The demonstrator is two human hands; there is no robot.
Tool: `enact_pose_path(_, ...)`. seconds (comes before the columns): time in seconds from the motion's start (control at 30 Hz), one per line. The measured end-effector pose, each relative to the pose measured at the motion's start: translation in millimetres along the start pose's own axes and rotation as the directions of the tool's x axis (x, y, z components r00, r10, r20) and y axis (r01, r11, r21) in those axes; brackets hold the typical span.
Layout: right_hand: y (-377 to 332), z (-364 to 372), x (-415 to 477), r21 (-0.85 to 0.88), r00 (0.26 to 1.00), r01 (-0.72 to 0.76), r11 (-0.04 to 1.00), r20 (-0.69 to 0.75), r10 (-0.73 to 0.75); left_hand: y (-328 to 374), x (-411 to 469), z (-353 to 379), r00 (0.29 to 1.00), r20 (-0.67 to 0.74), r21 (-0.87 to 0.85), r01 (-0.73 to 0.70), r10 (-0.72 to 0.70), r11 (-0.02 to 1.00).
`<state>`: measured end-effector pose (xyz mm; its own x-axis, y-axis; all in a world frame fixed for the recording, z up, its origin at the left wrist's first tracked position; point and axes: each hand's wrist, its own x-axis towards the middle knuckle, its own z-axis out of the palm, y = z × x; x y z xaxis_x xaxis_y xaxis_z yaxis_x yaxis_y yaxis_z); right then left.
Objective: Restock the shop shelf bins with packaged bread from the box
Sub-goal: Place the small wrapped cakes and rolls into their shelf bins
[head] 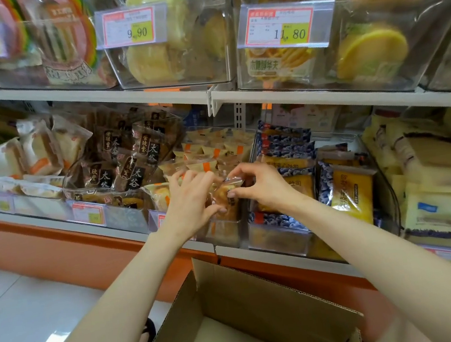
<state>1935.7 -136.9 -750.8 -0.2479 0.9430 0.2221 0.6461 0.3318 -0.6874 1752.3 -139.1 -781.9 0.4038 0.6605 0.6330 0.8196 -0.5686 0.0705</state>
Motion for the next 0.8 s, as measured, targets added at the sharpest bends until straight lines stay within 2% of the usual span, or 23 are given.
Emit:
enact_pose_path(0.2,-5,6,-6,-0.194,1.0,0.019,0.981,-0.006,-0.021,-3,-3,5,0.992,0.128,0.077,0.007,-0.017,0.997)
enact_pose_path(0.33,-10,-8,-5,-0.134,0.998,0.004,0.991,0.06,0.004,-8,0,-4,0.992,0.123,0.068,-0.024,0.016,0.997)
enact_pose_path(0.43,-8,-13,-4,-0.077,0.996,-0.026,0.997,0.088,0.032,-9,4,-14,0.997,0.066,-0.06,0.033,-0.029,0.998)
enact_pose_path(0.53,-8,-11,-4,-0.126,0.995,-0.028,0.992,0.092,0.039,-6,4,-13,0.999,0.037,-0.016,-0.021,0.021,1.0)
enact_pose_path(0.73,-9,-9,-6,-0.29,0.996,0.042,0.956,0.092,-0.015,-2,3,-1,0.99,0.128,0.041,-0.058,0.053,0.997)
enact_pose_path(0.8,-8,-11,-4,-0.258,0.993,0.039,0.965,0.119,-0.008,-4,4,-3,0.99,0.139,-0.001,-0.03,0.03,1.0)
